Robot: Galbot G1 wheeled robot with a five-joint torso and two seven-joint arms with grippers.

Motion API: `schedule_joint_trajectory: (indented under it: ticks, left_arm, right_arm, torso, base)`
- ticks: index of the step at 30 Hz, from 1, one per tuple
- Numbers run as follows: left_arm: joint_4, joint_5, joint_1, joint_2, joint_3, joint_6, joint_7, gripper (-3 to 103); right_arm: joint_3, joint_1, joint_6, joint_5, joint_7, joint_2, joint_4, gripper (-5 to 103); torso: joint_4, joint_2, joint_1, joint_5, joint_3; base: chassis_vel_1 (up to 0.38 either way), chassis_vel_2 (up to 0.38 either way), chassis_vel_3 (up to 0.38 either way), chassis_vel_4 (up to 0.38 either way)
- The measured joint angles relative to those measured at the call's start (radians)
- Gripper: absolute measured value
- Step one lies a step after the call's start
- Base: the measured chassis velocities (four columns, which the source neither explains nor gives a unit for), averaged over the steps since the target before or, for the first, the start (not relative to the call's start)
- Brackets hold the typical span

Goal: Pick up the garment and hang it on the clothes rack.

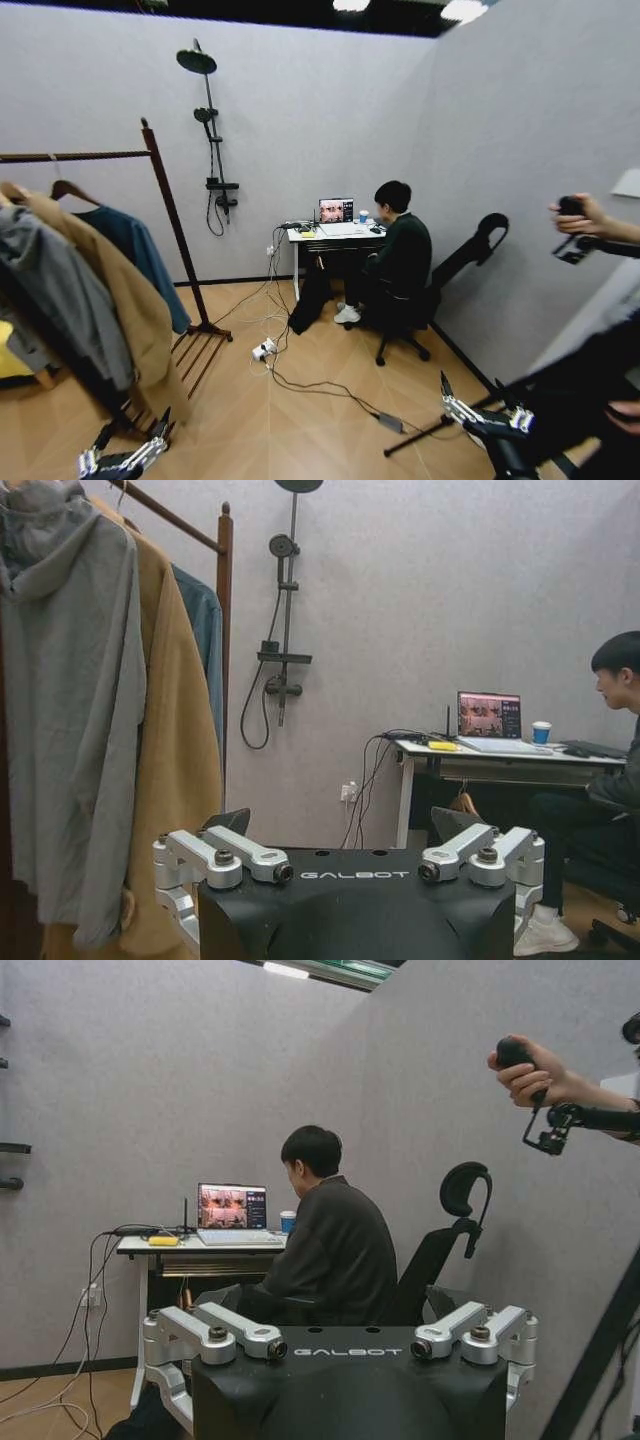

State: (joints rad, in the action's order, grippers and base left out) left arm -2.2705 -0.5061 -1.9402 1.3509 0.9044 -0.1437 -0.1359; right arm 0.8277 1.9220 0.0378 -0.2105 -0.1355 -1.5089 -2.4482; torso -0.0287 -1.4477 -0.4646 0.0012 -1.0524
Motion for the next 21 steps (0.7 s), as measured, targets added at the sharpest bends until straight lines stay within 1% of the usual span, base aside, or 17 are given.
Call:
schedule_joint_trajectory:
  ticks: [1,2,3,4,6,7,9,10,11,12,16,21]
  left_arm:
    - [0.000,0.000,0.000,0.000,0.000,0.000,0.001,100]
    - [0.000,0.000,0.000,0.000,0.000,0.000,0.001,100]
    - [0.000,0.000,0.000,0.000,0.000,0.000,0.001,100]
    - [0.000,0.000,0.000,0.000,0.000,0.000,0.001,100]
    - [0.000,0.000,0.000,0.000,0.000,0.000,0.000,100]
    - [0.000,0.000,0.000,0.000,0.000,0.000,0.001,100]
    - [0.000,0.000,0.000,0.000,0.000,0.000,0.001,100]
    - [0.000,0.000,0.000,0.000,0.000,0.000,0.001,100]
    - [0.000,0.000,0.000,0.000,0.000,0.000,0.001,100]
    - [0.000,0.000,0.000,0.000,0.000,0.000,0.000,100]
    - [0.000,0.000,0.000,0.000,0.000,0.000,0.001,100]
    - [0.000,0.000,0.000,0.000,0.000,0.000,0.001,100]
  right_arm:
    - [0.000,0.000,0.000,0.000,0.000,0.000,0.000,100]
    - [0.000,0.000,0.000,0.000,0.000,0.000,0.000,100]
    - [0.000,0.000,0.000,0.000,0.000,0.000,0.000,100]
    - [0.000,0.000,0.000,0.000,0.000,0.000,0.000,100]
    - [0.000,0.000,0.000,0.000,0.000,0.000,0.000,100]
    - [0.000,0.000,0.000,0.000,0.000,0.000,0.000,100]
    - [0.000,0.000,0.000,0.000,0.000,0.000,0.000,100]
    - [0.000,0.000,0.000,0.000,0.000,0.000,0.000,100]
    - [0.000,0.000,0.000,0.000,0.000,0.000,0.000,100]
    - [0.000,0.000,0.000,0.000,0.000,0.000,0.000,100]
    - [0.000,0.000,0.000,0.000,0.000,0.000,0.000,100]
    - [0.000,0.000,0.000,0.000,0.000,0.000,0.000,100]
  torso:
    - [0.0000,0.000,0.000,-0.0035,0.000]
    - [0.0000,0.000,0.000,-0.0035,0.000]
    - [0.0001,-0.001,0.001,-0.0008,0.001]
    - [-0.0001,-0.001,0.001,-0.0002,0.000]
    - [0.0000,-0.001,0.001,-0.0006,0.001]
    - [0.0006,-0.001,0.001,-0.0022,0.001]
    - [0.0003,-0.001,0.001,-0.0020,0.001]
    - [-0.0004,-0.001,0.001,-0.0010,0.001]
    - [-0.0004,-0.001,0.001,-0.0010,0.001]
    - [-0.0006,0.000,0.001,-0.0007,0.000]
    - [0.0000,0.000,0.000,-0.0013,0.000]
    - [-0.0009,0.007,0.003,-0.0013,0.003]
  base:
    - [0.318,-0.299,-0.319,0.361]
    - [0.318,-0.299,-0.319,0.361]
    - [0.315,-0.299,-0.317,0.288]
    - [0.244,-0.239,-0.317,0.288]
    - [0.244,-0.213,-0.242,0.260]
    - [0.116,-0.213,-0.123,0.175]
    - [0.003,0.036,-0.123,0.082]
    - [-0.035,-0.007,-0.103,0.003]
    - [-0.035,-0.007,-0.103,0.003]
    - [0.000,0.000,0.000,0.000]
    - [-0.075,0.017,0.099,-0.041]
    - [-0.015,0.044,0.043,-0.013]
